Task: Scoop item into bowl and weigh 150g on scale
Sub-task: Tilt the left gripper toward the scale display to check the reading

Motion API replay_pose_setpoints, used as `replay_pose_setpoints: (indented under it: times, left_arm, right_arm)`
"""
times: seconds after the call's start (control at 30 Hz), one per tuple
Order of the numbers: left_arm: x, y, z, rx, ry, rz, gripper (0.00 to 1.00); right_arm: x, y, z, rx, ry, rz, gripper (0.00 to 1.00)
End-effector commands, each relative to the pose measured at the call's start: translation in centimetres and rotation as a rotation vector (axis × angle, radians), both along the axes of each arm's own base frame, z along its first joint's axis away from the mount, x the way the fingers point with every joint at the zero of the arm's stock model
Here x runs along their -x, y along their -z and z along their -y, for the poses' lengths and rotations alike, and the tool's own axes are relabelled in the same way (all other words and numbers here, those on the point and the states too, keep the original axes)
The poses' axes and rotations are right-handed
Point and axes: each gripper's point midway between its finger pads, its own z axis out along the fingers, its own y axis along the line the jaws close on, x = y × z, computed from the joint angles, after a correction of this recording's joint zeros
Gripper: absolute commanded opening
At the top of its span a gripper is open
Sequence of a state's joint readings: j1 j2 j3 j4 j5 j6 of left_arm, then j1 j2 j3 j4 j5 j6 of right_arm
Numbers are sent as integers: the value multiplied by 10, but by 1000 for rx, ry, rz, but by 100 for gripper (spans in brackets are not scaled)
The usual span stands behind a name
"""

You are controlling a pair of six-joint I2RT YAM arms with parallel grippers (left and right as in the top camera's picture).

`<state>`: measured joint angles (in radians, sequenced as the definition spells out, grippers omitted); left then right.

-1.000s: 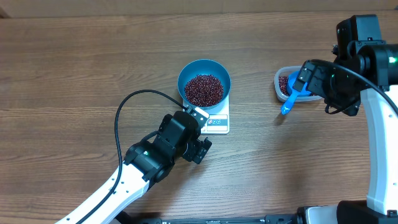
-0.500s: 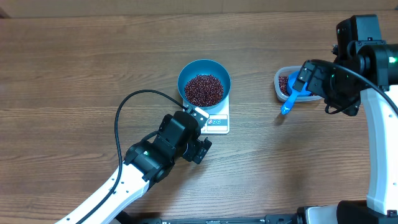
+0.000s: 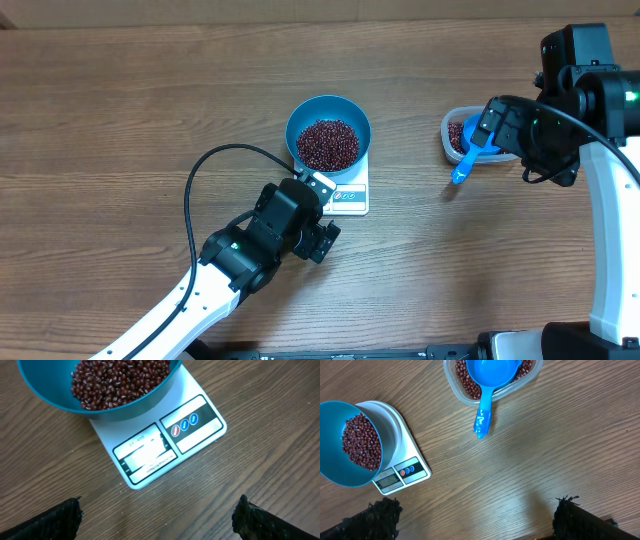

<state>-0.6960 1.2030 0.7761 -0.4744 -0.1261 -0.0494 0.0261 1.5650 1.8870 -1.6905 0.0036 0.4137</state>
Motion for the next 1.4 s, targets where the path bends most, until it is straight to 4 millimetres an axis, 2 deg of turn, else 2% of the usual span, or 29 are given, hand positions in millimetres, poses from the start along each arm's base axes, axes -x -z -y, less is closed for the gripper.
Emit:
replay_pose_setpoints:
  times: [0.0,0.3,0.5,0.63,1.13,1.37]
  left_arm:
    - [-2,5,-6,-32,-19,8,100]
    - [-3,5,-10,-45,-31,10,100]
    - [-19,-4,-19,-19,-172,72,100]
    - [-27,-10,-18,1,-200,106,100]
    - [-74,5,-8,126,-318,143,99]
    - [-77,11,-2,168,-292,106,100]
  right_arm:
    - [-2,-10,0,-2,-16,40,100]
    - [-2,-10,0,-2,-16,40,100]
    - [-2,-10,0,-2,-16,40,100]
    - [-2,-10,0,-2,-16,40,100]
    - [-2,-10,0,-2,-16,40,100]
    - [-2,-10,0,-2,-16,40,100]
